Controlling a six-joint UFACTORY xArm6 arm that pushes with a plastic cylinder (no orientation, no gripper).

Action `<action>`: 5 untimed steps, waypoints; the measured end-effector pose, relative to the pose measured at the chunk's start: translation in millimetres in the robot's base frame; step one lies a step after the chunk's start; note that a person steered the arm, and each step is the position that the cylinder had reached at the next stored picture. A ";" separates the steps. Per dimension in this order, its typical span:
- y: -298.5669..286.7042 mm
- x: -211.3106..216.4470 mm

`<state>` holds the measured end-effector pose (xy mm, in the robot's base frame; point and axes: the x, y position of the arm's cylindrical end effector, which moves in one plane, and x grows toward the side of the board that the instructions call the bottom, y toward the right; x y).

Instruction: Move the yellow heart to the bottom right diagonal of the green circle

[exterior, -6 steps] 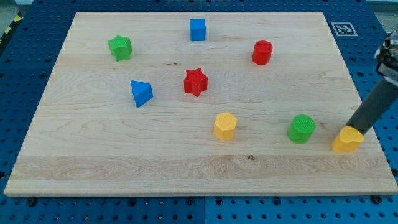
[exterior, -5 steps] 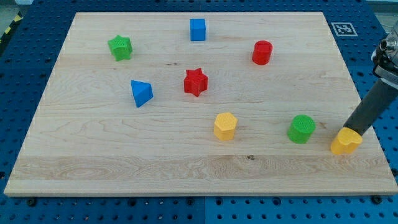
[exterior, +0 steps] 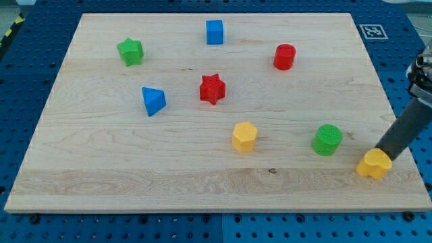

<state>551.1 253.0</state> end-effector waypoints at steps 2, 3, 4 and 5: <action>-12.0 -34.5; -43.4 -33.5; -45.4 -11.0; -45.4 -1.8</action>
